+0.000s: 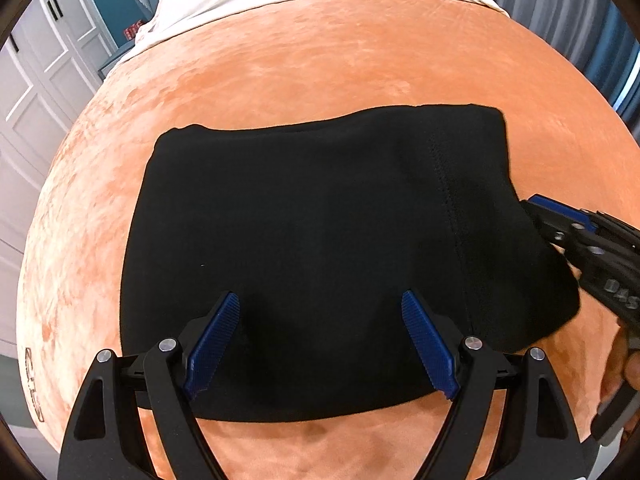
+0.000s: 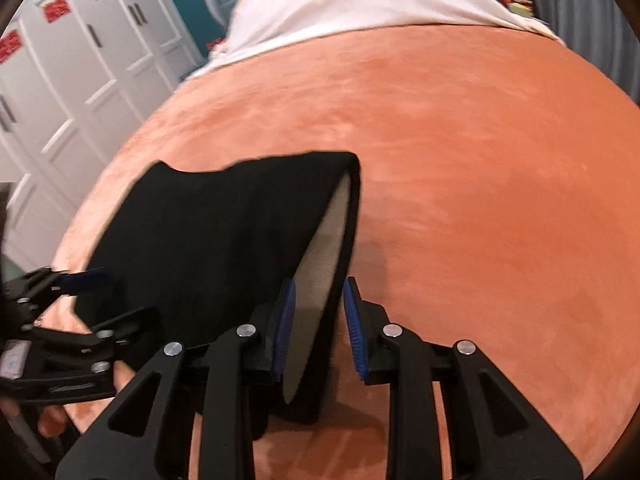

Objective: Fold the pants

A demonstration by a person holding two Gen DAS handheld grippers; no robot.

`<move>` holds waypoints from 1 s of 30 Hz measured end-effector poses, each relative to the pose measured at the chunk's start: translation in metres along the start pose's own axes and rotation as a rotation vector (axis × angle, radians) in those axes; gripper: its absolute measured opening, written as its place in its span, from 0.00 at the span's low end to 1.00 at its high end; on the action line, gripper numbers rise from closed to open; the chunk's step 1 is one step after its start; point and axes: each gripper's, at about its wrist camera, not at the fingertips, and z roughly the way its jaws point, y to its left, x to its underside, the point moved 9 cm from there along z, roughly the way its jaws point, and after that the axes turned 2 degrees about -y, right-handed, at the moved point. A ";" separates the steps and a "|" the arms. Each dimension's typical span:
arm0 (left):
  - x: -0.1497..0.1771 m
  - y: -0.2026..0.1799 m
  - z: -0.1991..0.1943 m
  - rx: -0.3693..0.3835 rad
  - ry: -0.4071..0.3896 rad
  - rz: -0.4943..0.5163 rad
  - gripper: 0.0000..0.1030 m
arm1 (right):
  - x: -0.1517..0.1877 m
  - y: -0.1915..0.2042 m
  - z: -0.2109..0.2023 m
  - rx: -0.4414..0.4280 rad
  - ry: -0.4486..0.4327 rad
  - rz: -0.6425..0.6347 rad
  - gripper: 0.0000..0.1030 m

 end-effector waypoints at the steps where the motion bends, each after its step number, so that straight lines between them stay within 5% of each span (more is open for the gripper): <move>1: 0.000 0.000 0.001 0.000 0.002 -0.005 0.79 | -0.001 0.001 -0.001 -0.025 -0.003 0.009 0.24; 8: -0.001 0.006 0.004 0.004 0.000 -0.029 0.79 | -0.013 0.026 -0.007 -0.244 -0.011 0.068 0.26; 13: -0.001 0.011 0.009 0.005 0.013 -0.040 0.79 | -0.010 0.030 0.019 -0.134 0.057 -0.038 0.25; 17: -0.003 0.020 0.006 -0.012 0.002 -0.033 0.79 | -0.028 0.008 -0.007 -0.240 -0.041 0.114 0.27; 20: -0.002 0.025 0.007 -0.016 0.006 -0.046 0.79 | -0.024 -0.038 -0.003 0.026 -0.045 0.050 0.29; 22: -0.002 0.024 0.010 -0.024 0.005 -0.045 0.79 | -0.016 -0.041 0.009 0.103 0.007 -0.033 0.29; 30: -0.004 0.022 0.008 -0.052 -0.004 -0.037 0.79 | -0.017 0.036 0.000 0.104 -0.054 -0.295 0.29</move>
